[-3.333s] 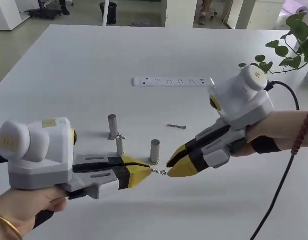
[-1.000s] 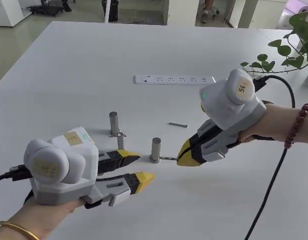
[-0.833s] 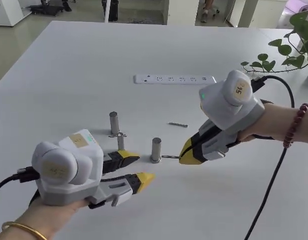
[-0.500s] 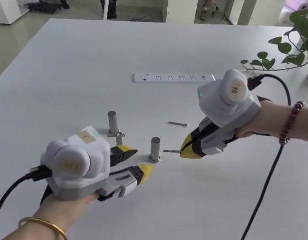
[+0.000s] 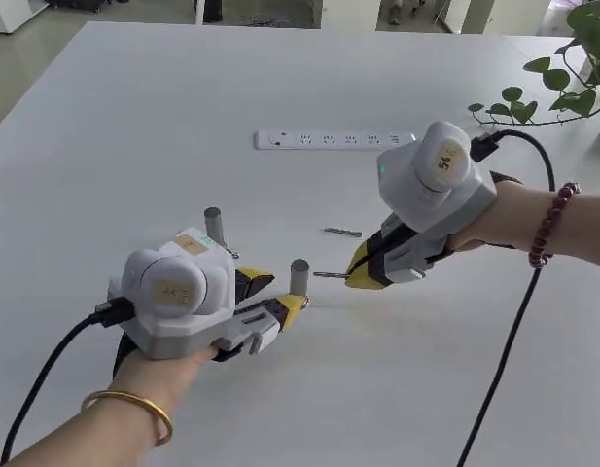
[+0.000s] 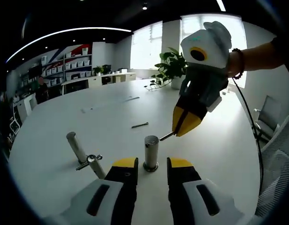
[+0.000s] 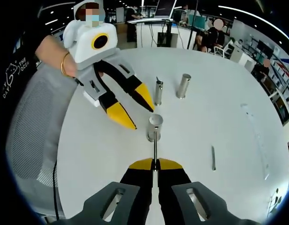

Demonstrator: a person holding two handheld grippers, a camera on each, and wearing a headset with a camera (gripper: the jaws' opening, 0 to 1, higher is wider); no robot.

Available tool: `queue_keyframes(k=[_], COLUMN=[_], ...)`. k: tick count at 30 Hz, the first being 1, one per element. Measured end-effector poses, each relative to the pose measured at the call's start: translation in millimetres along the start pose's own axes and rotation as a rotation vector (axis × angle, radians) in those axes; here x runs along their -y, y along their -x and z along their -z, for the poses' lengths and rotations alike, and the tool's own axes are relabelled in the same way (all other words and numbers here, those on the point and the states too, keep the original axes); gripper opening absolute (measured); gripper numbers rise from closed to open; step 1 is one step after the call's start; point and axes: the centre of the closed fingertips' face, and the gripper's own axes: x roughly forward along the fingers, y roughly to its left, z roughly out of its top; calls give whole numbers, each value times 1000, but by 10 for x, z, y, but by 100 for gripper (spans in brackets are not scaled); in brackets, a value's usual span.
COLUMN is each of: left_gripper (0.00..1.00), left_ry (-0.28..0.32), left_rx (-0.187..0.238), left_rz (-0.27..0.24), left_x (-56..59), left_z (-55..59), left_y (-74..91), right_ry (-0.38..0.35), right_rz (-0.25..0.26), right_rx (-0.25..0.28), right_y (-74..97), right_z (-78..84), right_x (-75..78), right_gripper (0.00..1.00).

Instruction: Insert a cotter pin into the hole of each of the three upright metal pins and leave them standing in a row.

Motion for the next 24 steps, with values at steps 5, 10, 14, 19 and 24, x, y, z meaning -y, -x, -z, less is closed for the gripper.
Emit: queue_keyframes(k=[5, 10, 14, 19, 24], left_gripper=[22, 21, 20, 17, 12], left_ry=[-8, -10, -13, 2, 14], left_rx=[-14, -16, -22, -20, -32], left_rz=[-5, -8, -6, 0, -1], left_x=[4, -3, -6, 8, -3], left_z=[12, -2, 2, 2, 41], left_y=[-81, -156, -183, -214, -235], right_ry=[1, 10, 11, 24, 42], right_rz=[-10, -11, -11, -14, -17], right_rx=[2, 8, 11, 11, 10], right_y=[-9, -16, -16, -32, -58], right_z=[2, -18, -38, -50, -65], right_x=[28, 49, 54, 76, 105], right_gripper=[0, 0, 0, 0, 0])
